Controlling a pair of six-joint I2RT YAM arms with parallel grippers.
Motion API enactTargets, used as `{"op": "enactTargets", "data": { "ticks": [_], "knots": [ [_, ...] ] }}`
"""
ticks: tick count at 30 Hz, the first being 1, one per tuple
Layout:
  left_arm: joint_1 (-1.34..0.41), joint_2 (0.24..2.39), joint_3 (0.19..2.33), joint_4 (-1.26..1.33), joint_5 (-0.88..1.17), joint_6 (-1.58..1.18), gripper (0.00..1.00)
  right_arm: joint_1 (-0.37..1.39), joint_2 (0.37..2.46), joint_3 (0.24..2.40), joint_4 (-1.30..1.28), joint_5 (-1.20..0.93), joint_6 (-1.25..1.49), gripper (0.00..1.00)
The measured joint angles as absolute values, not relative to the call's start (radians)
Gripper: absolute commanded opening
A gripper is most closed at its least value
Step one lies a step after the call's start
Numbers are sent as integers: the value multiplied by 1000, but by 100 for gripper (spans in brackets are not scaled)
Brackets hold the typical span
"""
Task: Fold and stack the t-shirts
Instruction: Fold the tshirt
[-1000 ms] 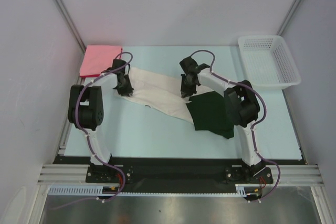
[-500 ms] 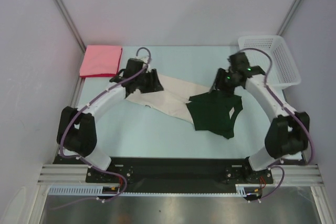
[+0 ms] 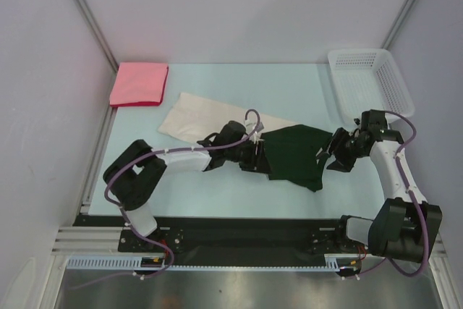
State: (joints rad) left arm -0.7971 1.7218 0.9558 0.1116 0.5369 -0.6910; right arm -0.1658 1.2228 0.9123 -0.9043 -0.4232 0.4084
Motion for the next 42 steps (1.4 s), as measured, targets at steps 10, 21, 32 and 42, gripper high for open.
{"op": "enactTargets", "data": {
  "ticks": [10,21,32,42],
  "knots": [
    [-873,1791,904,230,506,-769,54,-167,1213,894,-901,-446,395,58],
    [-879,1832,907,221,423,-781,69,-167,1227,895,-900,-442,380,58],
    [-883,1897,907,338,418,-812,51,-167,1236,894,-900,-442,364,58],
    [-883,1904,907,327,413,-815,36,-168,1274,880,-882,-440,344,47]
  ]
}}
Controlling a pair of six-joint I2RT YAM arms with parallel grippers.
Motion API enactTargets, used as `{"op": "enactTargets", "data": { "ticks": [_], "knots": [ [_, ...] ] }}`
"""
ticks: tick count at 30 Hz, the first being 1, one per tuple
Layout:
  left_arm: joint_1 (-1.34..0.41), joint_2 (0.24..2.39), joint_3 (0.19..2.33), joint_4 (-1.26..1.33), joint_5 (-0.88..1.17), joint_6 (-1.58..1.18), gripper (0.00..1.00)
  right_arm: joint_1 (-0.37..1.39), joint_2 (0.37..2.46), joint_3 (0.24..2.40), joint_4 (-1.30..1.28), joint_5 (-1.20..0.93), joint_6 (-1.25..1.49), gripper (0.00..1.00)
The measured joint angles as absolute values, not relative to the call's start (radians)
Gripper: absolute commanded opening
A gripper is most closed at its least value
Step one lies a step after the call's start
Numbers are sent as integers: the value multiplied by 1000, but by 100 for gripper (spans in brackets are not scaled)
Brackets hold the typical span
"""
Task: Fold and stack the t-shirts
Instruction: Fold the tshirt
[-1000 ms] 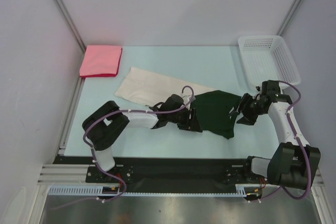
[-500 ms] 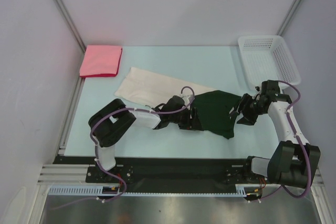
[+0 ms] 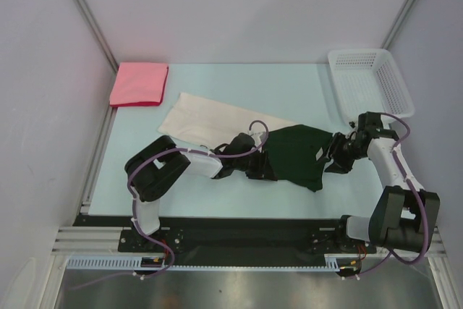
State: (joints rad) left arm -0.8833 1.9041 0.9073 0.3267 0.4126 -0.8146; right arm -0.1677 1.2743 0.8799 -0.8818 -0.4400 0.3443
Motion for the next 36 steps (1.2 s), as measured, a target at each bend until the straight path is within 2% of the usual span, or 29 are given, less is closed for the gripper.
{"op": "enactTargets", "data": {
  "ticks": [1,2,3,5,8,17,25,36],
  "knots": [
    [-883,1904,907,325,413,-814,34,-168,1287,873,-879,-442,342,38],
    [-883,1904,907,323,413,-815,33,-170,1297,867,-876,-442,340,35],
    [-883,1904,907,320,412,-813,33,-171,1311,860,-876,-443,339,34],
    [-883,1904,907,305,412,-812,43,-175,1333,849,-874,-442,339,35],
    [-884,1901,915,297,417,-813,44,-175,1354,842,-865,-438,339,37],
    [-885,1901,919,264,413,-812,21,-167,1495,842,-808,-422,342,36],
    [-883,1901,940,226,411,-803,0,-166,1509,842,-791,-406,343,35],
    [-883,1896,1000,175,410,-768,0,-167,1541,842,-791,-397,342,37]
  ]
}}
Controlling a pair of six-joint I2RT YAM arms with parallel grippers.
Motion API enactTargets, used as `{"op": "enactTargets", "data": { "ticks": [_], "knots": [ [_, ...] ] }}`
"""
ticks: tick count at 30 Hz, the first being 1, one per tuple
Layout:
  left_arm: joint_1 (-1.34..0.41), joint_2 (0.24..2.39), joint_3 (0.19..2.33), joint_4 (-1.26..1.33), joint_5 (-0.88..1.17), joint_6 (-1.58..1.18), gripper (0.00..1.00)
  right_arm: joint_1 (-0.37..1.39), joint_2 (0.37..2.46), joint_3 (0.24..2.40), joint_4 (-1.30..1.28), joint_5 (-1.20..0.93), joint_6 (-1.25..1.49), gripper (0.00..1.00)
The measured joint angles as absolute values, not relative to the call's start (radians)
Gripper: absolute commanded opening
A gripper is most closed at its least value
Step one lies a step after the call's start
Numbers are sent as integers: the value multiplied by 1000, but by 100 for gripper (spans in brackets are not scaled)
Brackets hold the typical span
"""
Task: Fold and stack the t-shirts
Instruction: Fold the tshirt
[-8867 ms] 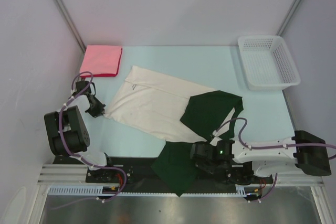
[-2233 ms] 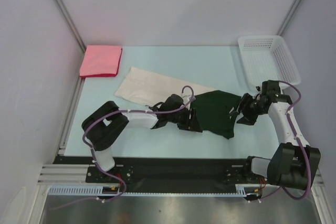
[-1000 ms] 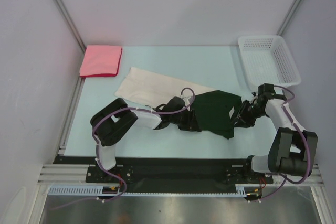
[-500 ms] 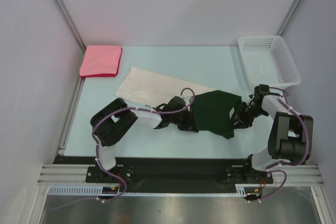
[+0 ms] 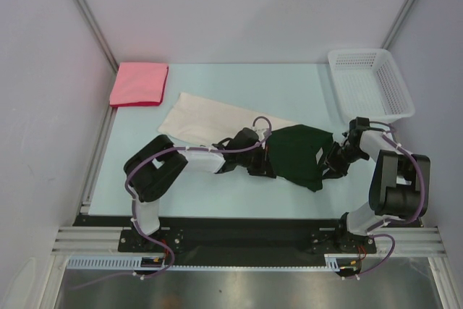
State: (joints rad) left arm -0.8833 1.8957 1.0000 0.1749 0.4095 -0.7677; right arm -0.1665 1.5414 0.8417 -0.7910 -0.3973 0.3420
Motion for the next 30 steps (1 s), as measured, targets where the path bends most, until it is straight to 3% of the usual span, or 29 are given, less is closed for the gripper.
{"op": "enactTargets", "data": {
  "ticks": [6,8,10,20,30],
  "knots": [
    [-883,1890,1003,154,410,-756,0,-160,1557,842,-781,-405,340,29],
    [-881,1887,1007,142,410,-749,0,-158,1564,842,-774,-409,339,19],
    [-879,1885,1018,124,410,-740,0,-156,1569,842,-767,-414,341,1],
    [-847,1881,1221,-59,419,-679,0,-119,1518,981,-794,-471,400,0],
    [-694,1967,1460,-144,501,-673,0,-117,1563,1033,-705,-542,477,0]
  ]
}}
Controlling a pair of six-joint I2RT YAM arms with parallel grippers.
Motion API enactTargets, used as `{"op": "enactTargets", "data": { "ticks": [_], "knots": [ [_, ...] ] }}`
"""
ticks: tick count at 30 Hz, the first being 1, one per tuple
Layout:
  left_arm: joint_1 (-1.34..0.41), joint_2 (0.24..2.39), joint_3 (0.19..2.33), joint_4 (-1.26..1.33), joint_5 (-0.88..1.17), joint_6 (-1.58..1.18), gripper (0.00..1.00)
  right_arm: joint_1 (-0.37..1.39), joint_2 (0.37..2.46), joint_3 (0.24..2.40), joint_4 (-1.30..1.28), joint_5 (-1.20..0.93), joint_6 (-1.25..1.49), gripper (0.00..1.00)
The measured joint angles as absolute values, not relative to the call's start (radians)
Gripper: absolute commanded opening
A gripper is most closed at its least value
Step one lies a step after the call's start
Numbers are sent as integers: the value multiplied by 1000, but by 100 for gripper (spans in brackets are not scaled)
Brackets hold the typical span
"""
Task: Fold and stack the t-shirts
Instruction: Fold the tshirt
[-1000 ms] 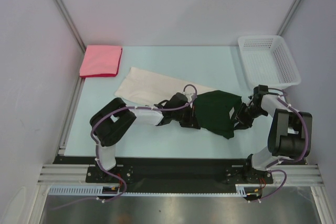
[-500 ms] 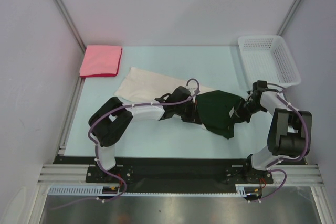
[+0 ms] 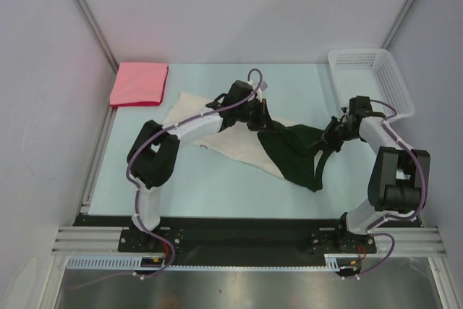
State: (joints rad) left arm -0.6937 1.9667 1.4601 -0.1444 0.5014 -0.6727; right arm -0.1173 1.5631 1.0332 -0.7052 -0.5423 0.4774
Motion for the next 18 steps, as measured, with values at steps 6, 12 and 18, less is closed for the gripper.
{"op": "enactTargets", "data": {
  "ticks": [6,12,18],
  "knots": [
    [-667,2055,1529,-147,551,-673,0,-122,1619,1069,-671,-550,507,0],
    [-667,2058,1519,-154,583,-672,0,-131,1637,1134,-669,-550,503,0],
    [-653,2038,1420,-157,594,-669,0,-120,1639,1161,-699,-550,496,0]
  ]
}}
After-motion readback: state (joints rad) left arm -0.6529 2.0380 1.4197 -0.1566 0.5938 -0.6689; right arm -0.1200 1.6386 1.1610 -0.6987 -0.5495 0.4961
